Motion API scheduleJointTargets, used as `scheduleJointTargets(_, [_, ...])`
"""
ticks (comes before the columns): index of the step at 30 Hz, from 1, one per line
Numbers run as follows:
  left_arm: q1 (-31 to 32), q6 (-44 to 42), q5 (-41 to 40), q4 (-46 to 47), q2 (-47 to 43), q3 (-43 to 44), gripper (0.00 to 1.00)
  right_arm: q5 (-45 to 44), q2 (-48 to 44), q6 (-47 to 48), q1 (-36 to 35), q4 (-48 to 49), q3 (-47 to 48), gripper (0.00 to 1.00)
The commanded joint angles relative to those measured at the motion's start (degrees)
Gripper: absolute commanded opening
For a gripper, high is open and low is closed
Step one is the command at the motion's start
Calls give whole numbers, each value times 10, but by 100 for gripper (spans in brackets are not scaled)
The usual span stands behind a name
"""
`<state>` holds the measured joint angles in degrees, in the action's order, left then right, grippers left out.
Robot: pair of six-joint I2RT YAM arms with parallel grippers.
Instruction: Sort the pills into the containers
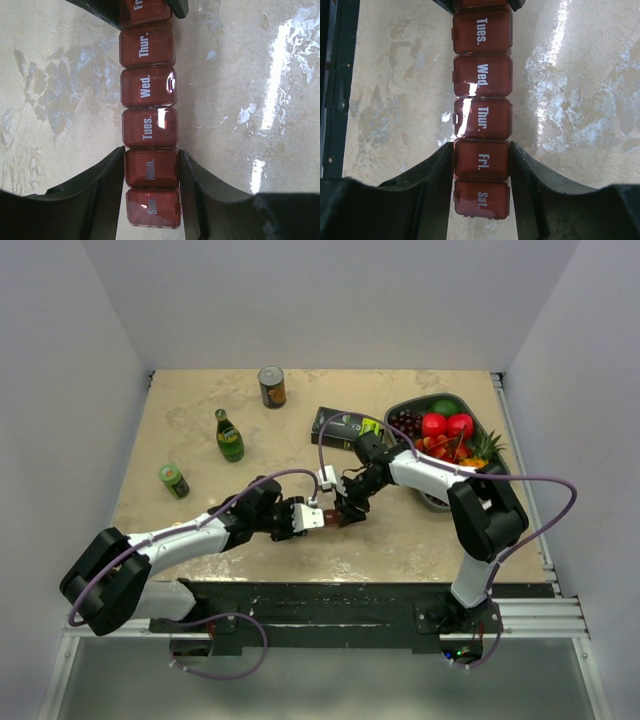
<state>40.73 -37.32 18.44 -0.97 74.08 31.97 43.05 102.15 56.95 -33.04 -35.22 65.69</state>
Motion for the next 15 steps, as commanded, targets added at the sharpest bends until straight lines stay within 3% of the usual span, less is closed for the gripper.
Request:
scheduleJointTargets(1, [9,-27,-2,48,-20,-1,0,50,17,-31,1,-40,30,40])
scheduleJointTargets(3, [12,-29,2,46,-19,-2,0,43,13,-39,5,-27,28,55])
scheduleJointTargets(6, [14,-31,10,41,-14,-1,0,23,4,-68,9,7,18,67])
scheduleJointTargets(15, [14,-31,22,26,0,6,0,-10,-27,-114,23,66,-1,66])
